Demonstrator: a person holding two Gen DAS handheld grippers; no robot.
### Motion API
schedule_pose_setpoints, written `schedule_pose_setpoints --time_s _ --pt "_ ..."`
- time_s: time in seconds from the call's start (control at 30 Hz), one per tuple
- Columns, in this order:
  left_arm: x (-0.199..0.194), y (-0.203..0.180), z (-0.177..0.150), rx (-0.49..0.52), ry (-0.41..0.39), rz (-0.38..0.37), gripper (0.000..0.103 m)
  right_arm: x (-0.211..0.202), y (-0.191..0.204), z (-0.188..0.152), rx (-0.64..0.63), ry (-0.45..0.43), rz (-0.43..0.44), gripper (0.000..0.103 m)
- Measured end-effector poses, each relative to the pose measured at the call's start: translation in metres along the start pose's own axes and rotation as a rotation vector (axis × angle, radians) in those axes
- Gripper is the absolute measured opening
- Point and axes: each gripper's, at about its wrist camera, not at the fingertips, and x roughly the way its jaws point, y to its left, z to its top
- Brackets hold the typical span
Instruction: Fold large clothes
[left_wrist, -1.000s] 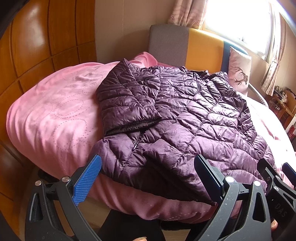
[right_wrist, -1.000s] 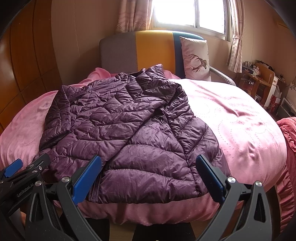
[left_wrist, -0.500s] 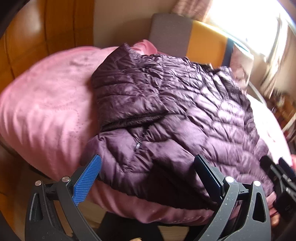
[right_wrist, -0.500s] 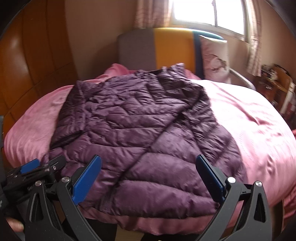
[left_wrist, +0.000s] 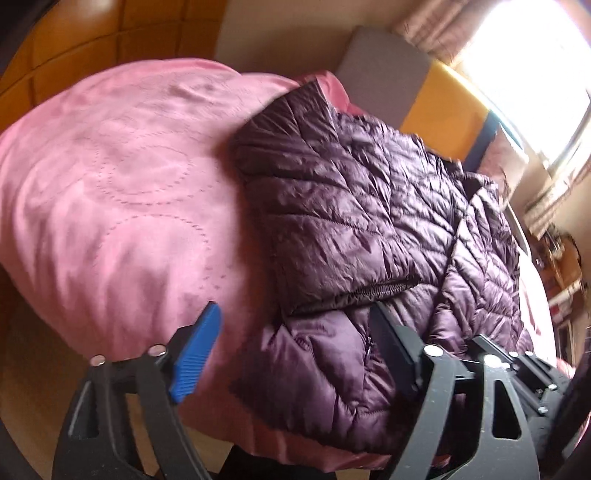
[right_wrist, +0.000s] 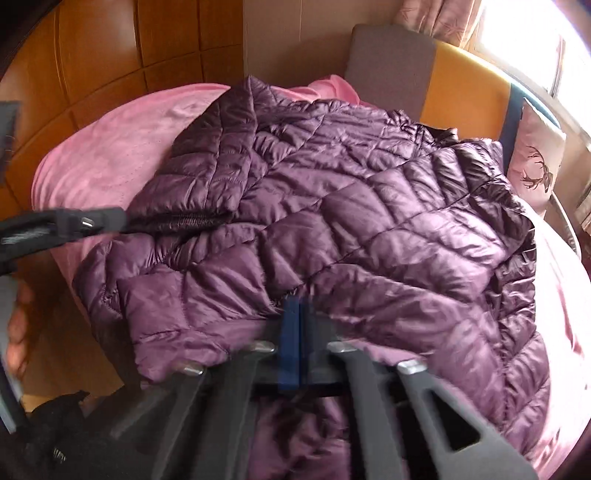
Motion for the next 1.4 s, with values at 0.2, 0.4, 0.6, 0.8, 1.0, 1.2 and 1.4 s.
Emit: schedule_pose_setpoints --time_s 0.2,0.4,0.6,0.8,1.0,1.2,1.4 --pt "0.035 -0.02 0.013 0.104 0.065 -0.001 0.076 -0.057 -0.096 -0.004 0.156 -0.116 -0.226 0.0" --pt "0.061 -0.028 0.021 0.136 0.104 -0.003 0.024 -0.095 -0.239 -0.024 0.469 -0.151 -0.471 0.0" --pt "0.048 -0.01 0.052 0.071 0.018 -0.006 0.008 -0.092 -0.366 -0.058 0.794 -0.106 -0.591 0.0" --pt "0.038 0.044 0.1 -0.06 -0.068 0.122 0.007 -0.082 -0.446 -0.097 1.015 -0.026 -0.646 0.0" --pt "0.008 0.112 0.128 -0.283 -0.164 0.256 0.041 -0.118 -0.444 -0.1 1.062 -0.111 -0.686 0.069" --pt "-0.039 0.11 0.098 -0.236 -0.26 0.106 0.071 -0.147 -0.369 -0.082 0.894 -0.184 -0.523 0.084" --pt "-0.022 0.034 0.038 0.026 -0.062 -0.264 0.071 -0.088 -0.256 -0.091 0.75 -0.034 -0.104 0.089"
